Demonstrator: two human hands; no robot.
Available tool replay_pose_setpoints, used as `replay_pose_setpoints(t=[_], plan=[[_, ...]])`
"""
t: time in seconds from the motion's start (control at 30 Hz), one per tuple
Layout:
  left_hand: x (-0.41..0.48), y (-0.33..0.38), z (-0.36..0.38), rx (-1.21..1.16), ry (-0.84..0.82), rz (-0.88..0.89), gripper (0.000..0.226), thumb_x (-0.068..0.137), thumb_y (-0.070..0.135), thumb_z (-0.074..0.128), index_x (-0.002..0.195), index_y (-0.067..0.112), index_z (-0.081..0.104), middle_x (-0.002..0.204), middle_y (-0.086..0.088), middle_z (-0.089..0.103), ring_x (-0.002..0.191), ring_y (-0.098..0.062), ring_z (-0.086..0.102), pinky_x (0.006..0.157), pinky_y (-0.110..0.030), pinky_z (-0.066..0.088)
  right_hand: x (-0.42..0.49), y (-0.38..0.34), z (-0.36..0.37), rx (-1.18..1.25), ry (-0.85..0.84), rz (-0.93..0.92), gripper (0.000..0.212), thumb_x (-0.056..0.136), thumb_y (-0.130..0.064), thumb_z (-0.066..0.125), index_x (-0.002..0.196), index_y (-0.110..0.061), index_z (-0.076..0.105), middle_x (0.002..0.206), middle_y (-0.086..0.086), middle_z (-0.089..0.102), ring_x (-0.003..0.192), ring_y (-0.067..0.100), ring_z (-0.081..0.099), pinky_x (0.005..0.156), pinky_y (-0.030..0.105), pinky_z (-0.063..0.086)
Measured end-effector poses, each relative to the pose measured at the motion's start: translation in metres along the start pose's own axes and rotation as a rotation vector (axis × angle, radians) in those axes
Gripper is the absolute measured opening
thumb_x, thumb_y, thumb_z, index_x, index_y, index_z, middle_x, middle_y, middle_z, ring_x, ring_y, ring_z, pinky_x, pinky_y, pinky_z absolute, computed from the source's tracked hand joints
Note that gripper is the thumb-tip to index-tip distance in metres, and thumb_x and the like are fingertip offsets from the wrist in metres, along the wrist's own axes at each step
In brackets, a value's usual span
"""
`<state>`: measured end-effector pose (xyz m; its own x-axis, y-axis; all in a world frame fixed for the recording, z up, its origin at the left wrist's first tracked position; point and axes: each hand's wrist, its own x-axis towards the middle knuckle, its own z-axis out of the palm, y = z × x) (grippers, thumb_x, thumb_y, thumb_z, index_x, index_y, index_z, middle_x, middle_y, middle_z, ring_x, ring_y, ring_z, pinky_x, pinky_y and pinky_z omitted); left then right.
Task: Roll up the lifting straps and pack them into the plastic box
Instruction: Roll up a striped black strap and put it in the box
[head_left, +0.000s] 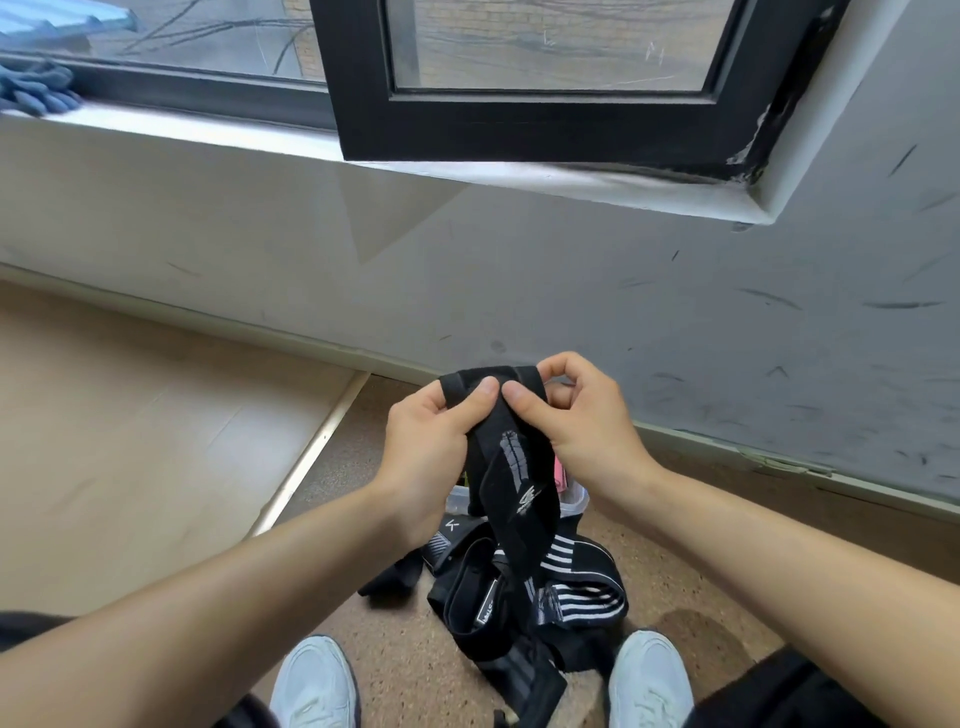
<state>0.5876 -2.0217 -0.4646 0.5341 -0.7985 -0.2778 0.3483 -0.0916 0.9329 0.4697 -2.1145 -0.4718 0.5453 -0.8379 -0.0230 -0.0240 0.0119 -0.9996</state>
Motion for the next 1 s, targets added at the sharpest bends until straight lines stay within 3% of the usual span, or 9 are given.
replay_pose_setpoints(t=[0.1, 0.2, 0.33, 0.43, 0.5, 0.57, 0.67, 0.77, 1.0], plan=[[0.003, 0.003, -0.001, 0.125, -0.056, -0.051, 0.032, 0.108, 0.030, 0.050, 0.106, 0.006, 0.072, 0.088, -0.007, 0.079, 0.071, -0.013, 0.075, 0.058, -0.023, 0.057, 0.006, 0.001, -0.006, -0.029, 0.029, 0.005, 0.015, 0.093, -0.010, 0.073, 0.094, -0.010, 0.058, 0.074, 0.008, 0.074, 0.065, 0.020, 0.072, 0.060, 0.033, 0.057], [0.009, 0.010, -0.012, 0.481, -0.119, -0.061, 0.042, 0.107, 0.040, 0.049, 0.090, 0.008, 0.070, 0.076, -0.005, 0.077, 0.061, -0.015, 0.071, 0.057, -0.024, 0.051, 0.013, 0.003, -0.014, -0.047, 0.028, -0.004, 0.011, 0.092, -0.004, 0.072, 0.095, -0.007, 0.062, 0.077, 0.009, 0.074, 0.068, 0.017, 0.071, 0.067, 0.033, 0.057], [0.021, 0.014, -0.031, 0.757, -0.026, 0.153, 0.050, 0.094, 0.044, 0.063, 0.053, 0.016, 0.064, 0.058, -0.003, 0.070, 0.054, -0.017, 0.064, 0.063, -0.033, 0.050, 0.019, -0.004, -0.029, -0.045, -0.158, 0.024, 0.011, 0.092, -0.001, 0.070, 0.097, -0.009, 0.065, 0.086, 0.012, 0.073, 0.080, 0.022, 0.067, 0.080, 0.036, 0.056], [0.030, 0.022, -0.032, 0.577, -0.125, 0.211, 0.011, 0.088, 0.021, 0.066, 0.077, 0.022, 0.070, 0.083, -0.003, 0.075, 0.075, -0.014, 0.067, 0.069, -0.034, 0.053, 0.021, -0.019, -0.042, -0.152, -0.388, -0.008, 0.011, 0.092, -0.002, 0.069, 0.101, -0.009, 0.067, 0.090, 0.008, 0.073, 0.084, 0.017, 0.068, 0.080, 0.027, 0.057], [0.031, 0.029, -0.027, 0.565, -0.358, 0.209, 0.042, 0.075, 0.014, 0.058, 0.114, 0.024, 0.069, 0.117, -0.002, 0.072, 0.108, -0.012, 0.066, 0.091, -0.031, 0.055, 0.022, -0.030, -0.047, -0.210, -0.468, -0.037, 0.015, 0.091, -0.004, 0.070, 0.106, -0.007, 0.068, 0.095, 0.014, 0.072, 0.090, 0.017, 0.068, 0.084, 0.025, 0.056], [0.030, 0.031, -0.022, 0.591, -0.562, 0.172, 0.061, 0.070, 0.011, 0.055, 0.130, 0.016, 0.061, 0.128, -0.006, 0.067, 0.119, -0.015, 0.062, 0.098, -0.032, 0.052, 0.024, -0.038, -0.050, -0.269, -0.487, -0.073, 0.017, 0.090, -0.008, 0.072, 0.106, -0.009, 0.069, 0.100, 0.023, 0.071, 0.092, 0.017, 0.068, 0.087, 0.027, 0.056], [0.036, 0.026, -0.022, 0.651, -0.589, 0.151, 0.043, 0.071, 0.011, 0.059, 0.114, 0.007, 0.063, 0.115, -0.019, 0.069, 0.104, -0.020, 0.066, 0.095, -0.037, 0.053, 0.028, -0.041, -0.056, -0.376, -0.478, -0.077, 0.015, 0.091, -0.007, 0.072, 0.106, -0.006, 0.072, 0.096, 0.015, 0.074, 0.088, 0.015, 0.067, 0.083, 0.027, 0.054], [0.047, 0.018, -0.038, 0.784, -0.566, 0.086, 0.021, 0.076, 0.019, 0.067, 0.095, 0.011, 0.063, 0.090, -0.006, 0.068, 0.087, -0.013, 0.063, 0.087, -0.036, 0.048, 0.035, -0.039, -0.069, -0.464, -0.419, -0.024, 0.011, 0.094, -0.008, 0.070, 0.104, -0.008, 0.073, 0.091, 0.003, 0.077, 0.084, 0.013, 0.070, 0.084, 0.037, 0.056], [0.055, 0.015, -0.066, 0.994, -0.501, 0.039, 0.005, 0.098, 0.016, 0.069, 0.100, 0.015, 0.073, 0.091, -0.002, 0.078, 0.085, -0.016, 0.074, 0.083, -0.035, 0.058, 0.051, -0.033, -0.107, -0.567, -0.299, 0.062, 0.009, 0.095, -0.010, 0.069, 0.104, -0.007, 0.073, 0.103, 0.017, 0.076, 0.083, 0.016, 0.068, 0.085, 0.037, 0.054]])
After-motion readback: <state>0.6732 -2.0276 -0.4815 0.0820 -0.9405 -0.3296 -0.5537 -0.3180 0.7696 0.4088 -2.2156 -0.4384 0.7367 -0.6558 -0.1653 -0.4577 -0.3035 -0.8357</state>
